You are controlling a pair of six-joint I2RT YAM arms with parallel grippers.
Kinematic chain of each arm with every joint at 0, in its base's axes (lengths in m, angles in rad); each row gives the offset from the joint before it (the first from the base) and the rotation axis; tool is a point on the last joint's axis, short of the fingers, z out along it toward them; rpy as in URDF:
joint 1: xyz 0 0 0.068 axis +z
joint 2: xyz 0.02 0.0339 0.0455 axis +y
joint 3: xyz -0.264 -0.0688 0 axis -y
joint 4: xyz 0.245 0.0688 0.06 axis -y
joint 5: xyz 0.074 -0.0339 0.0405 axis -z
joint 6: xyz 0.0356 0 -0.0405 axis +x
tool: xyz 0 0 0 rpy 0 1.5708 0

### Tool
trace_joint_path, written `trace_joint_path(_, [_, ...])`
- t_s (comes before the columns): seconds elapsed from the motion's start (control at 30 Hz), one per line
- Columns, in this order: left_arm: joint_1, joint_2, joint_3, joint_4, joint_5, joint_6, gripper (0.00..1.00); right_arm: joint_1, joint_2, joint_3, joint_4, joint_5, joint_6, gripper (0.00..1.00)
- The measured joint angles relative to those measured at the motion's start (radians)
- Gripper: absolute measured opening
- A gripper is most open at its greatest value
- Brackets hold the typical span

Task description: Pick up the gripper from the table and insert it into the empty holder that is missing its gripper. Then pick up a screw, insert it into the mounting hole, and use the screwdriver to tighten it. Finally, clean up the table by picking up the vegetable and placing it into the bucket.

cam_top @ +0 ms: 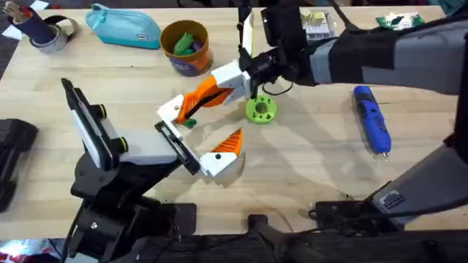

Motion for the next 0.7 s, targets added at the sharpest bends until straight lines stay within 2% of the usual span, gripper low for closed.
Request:
trace_joint_path(0.43, [0.007,0.000,0.000,-0.001,-0.051,-0.022,0.995,0.044,0.000,0.006,0.025,0.073,0.052,0.008])
trace_joint_path(0.47, [0.007,0.000,0.000,-0.001,-0.054,-0.022,0.995,0.045,0.000,0.006,0.032,0.076,0.058,0.099])
trace_joint_path(0.6, [0.007,0.000,0.000,0.001,-0.051,-0.012,0.995,0.057,0.002,0.006,0.072,0.082,0.062,0.181])
trace_joint_path(0.7, [0.003,0.000,0.000,0.000,-0.022,-0.005,0.995,0.075,0.002,0.005,0.100,0.086,0.074,0.333])
